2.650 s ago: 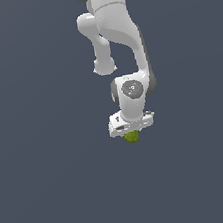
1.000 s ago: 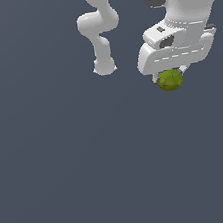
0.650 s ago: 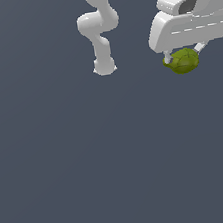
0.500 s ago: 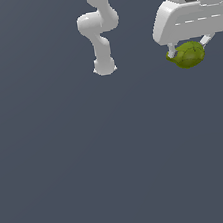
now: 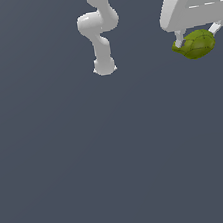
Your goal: Pick up the object and move it to a goal position.
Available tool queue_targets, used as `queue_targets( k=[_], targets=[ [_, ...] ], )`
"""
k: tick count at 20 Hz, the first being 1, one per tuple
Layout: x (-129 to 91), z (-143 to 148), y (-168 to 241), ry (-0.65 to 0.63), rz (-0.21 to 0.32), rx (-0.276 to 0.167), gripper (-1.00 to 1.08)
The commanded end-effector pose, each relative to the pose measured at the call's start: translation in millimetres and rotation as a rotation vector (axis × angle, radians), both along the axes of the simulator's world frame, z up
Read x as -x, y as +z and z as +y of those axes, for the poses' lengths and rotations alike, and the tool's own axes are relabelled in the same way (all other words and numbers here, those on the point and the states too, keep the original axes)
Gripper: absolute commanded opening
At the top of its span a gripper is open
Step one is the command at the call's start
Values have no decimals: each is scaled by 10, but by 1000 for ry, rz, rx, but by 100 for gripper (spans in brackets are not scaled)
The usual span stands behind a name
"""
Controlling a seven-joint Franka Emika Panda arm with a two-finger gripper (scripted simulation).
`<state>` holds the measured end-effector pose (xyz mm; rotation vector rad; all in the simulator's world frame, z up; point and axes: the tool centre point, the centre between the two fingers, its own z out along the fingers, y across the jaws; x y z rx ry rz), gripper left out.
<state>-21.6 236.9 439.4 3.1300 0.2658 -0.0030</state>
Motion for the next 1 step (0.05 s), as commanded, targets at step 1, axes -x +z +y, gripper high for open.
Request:
queue_targets(
  k=[1],
  targets=[
    [-3, 6, 27, 0, -2, -1, -100]
  ],
)
